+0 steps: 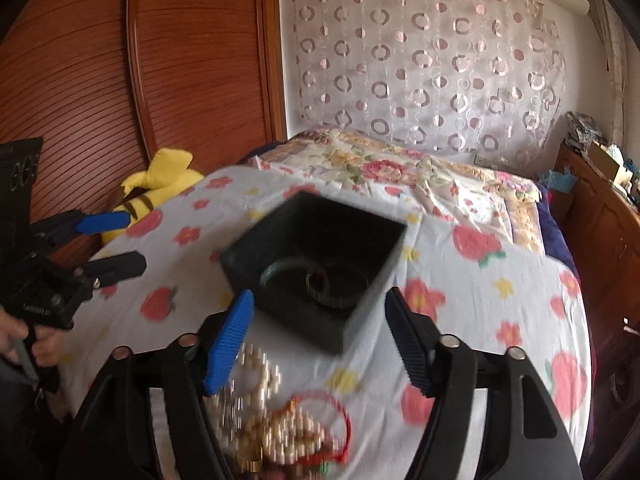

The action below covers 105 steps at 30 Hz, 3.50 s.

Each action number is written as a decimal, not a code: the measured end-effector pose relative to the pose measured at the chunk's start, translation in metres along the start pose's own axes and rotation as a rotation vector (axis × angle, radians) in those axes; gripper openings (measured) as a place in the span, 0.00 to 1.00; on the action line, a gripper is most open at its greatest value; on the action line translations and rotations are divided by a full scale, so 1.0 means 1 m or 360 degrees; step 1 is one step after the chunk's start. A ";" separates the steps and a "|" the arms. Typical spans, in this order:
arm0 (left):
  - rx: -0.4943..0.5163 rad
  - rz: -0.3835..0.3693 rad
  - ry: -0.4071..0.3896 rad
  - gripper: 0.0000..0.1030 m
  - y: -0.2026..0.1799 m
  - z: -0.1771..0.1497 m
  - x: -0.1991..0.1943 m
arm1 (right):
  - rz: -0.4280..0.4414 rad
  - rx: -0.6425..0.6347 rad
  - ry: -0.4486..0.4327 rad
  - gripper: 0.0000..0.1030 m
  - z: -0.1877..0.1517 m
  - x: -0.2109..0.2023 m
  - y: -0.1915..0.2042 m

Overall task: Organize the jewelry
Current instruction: 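Grasp the red cord bracelet with the right tool and lift it, then grasp the silver pearl hair comb with the left tool while the right tool holds the red bracelet, then lower the comb and red bracelet into the black box and open both tools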

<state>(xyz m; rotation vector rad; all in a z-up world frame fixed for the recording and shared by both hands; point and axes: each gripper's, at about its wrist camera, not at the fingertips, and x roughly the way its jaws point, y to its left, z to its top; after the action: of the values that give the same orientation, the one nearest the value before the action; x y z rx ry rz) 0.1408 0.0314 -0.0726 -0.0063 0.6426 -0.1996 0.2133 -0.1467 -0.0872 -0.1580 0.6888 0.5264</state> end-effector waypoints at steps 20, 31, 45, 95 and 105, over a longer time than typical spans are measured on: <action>0.0030 -0.0091 0.0127 0.89 -0.030 -0.059 -0.007 | 0.0014 0.0044 0.0366 0.26 -0.057 0.032 -0.019; 0.0090 -0.0144 0.0217 0.89 -0.044 -0.071 0.000 | -0.0008 0.0086 0.0155 0.03 -0.046 -0.012 -0.024; 0.0125 -0.0160 0.0247 0.89 -0.053 -0.075 0.004 | -0.0044 0.0025 -0.0048 0.03 -0.025 -0.068 -0.017; 0.0280 -0.0345 0.0322 0.09 -0.073 -0.046 0.017 | -0.0027 0.0099 -0.0027 0.03 -0.050 -0.057 -0.018; 0.0291 -0.0424 0.0262 0.01 -0.080 -0.045 0.004 | -0.0015 0.0095 -0.0043 0.03 -0.044 -0.060 -0.017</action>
<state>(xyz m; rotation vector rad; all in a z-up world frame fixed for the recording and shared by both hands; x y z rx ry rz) 0.1020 -0.0448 -0.1058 0.1020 0.7853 -0.5199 0.1590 -0.1996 -0.0829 -0.0977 0.6764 0.4978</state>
